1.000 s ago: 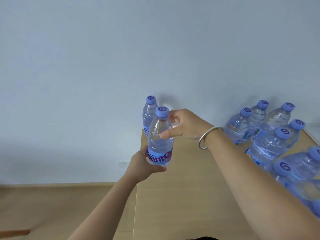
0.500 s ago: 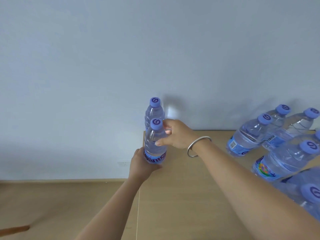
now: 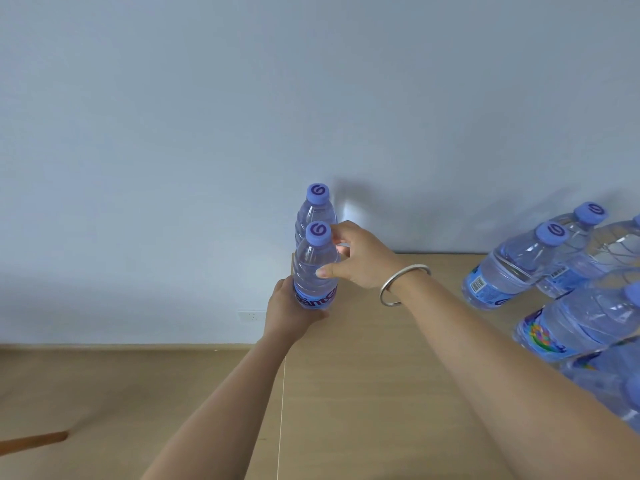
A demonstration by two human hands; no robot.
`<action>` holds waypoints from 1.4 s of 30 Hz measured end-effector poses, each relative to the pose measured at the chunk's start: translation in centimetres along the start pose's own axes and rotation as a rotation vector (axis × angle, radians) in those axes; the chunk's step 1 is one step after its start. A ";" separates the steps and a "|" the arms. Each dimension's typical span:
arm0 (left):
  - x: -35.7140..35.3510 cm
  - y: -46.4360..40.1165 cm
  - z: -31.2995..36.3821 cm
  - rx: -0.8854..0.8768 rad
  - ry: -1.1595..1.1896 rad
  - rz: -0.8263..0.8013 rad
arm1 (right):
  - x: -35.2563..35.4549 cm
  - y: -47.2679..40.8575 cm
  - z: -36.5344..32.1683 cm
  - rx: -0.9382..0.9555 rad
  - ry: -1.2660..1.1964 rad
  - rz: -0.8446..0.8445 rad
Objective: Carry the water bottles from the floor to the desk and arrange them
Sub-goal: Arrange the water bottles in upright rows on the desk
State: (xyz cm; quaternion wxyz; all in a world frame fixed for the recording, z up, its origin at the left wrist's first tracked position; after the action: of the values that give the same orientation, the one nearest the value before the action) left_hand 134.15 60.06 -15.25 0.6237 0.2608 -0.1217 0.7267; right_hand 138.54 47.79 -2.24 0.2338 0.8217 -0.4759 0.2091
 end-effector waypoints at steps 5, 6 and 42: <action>0.1 0.2 0.1 -0.010 -0.024 0.022 | -0.1 0.5 -0.6 0.041 0.057 0.018; 0.0 0.2 0.2 -0.013 -0.031 0.022 | -0.2 0.6 -0.8 0.053 0.067 0.024; -1.1 3.9 1.2 0.124 0.157 0.131 | 2.4 8.3 1.9 -0.098 -0.001 0.277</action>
State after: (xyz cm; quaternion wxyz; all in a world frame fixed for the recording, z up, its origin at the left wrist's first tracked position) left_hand 130.71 57.74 -14.27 0.5652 0.2326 -0.0443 0.7902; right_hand 132.53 41.40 -0.83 0.2424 0.7360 -0.5943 0.2154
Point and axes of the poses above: each hand's wrist, its own y-axis away from the middle knuckle, its own x-axis out of the back of the hand, z = x × y, the point moved 7 cm from there along -y, towards the middle knuckle, and after that the axes turned 4 degrees about -x, right-handed, at the moved point
